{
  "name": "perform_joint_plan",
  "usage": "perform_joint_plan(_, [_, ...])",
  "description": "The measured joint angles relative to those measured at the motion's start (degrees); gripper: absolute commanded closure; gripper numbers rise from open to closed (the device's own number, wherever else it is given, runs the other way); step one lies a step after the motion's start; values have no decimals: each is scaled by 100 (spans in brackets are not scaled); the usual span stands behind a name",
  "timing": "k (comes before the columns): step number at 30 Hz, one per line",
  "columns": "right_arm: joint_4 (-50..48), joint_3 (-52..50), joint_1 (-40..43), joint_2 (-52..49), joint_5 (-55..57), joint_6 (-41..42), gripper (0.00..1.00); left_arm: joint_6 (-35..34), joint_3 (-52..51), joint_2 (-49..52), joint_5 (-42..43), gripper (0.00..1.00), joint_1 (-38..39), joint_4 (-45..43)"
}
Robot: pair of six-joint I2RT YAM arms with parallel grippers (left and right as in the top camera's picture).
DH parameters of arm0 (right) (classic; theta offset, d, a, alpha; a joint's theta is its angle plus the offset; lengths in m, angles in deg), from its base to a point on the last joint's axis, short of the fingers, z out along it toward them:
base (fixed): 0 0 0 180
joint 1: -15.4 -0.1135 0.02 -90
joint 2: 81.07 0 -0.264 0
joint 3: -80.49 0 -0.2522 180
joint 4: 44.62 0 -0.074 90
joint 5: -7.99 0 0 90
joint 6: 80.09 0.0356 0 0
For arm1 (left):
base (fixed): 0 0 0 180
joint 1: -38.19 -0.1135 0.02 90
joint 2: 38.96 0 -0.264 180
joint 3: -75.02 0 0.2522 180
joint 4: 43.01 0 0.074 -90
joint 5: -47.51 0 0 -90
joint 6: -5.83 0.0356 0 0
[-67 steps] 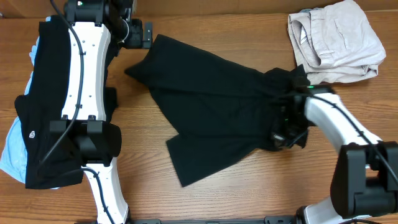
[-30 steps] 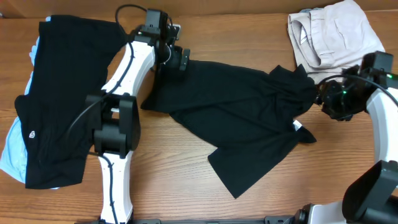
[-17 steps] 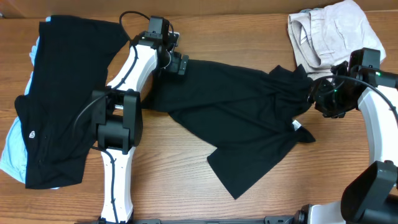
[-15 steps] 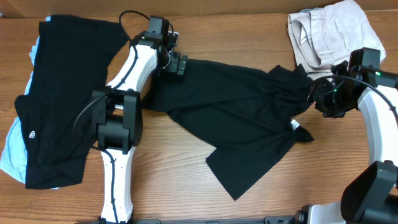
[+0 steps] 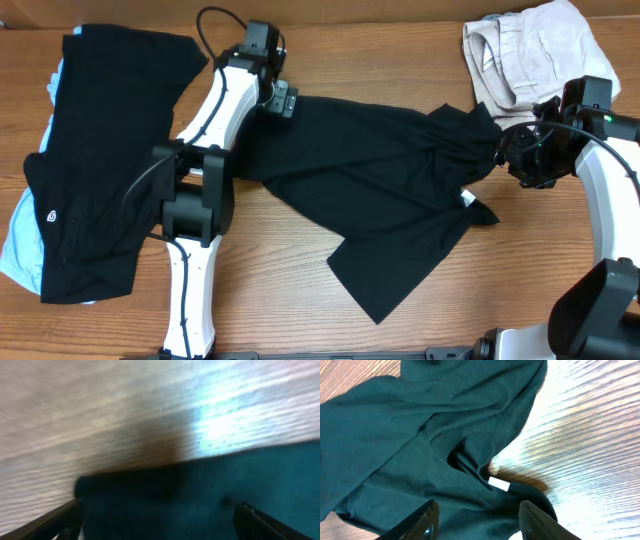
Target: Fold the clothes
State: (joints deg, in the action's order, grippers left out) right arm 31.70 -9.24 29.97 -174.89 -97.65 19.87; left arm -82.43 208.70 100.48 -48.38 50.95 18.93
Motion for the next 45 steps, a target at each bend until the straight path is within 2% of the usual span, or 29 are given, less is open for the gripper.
perform_joint_plan(9, [-39, 0, -39, 0, 22, -59, 41, -39, 223, 35, -236, 14, -52, -186])
perform_joint_plan(33, [-39, 0, -144, 0, 256, -96, 40, -291, 192, 151, 74, 10, -240, -160])
perform_joint_plan(40, [-98, 0, -149, 0, 256, -96, 40, -308, 188, 151, 302, 17, -391, -195])
perform_joint_plan(45, [-111, 0, -151, 0, 256, -101, 39, -308, 173, 151, 428, 18, -450, -197])
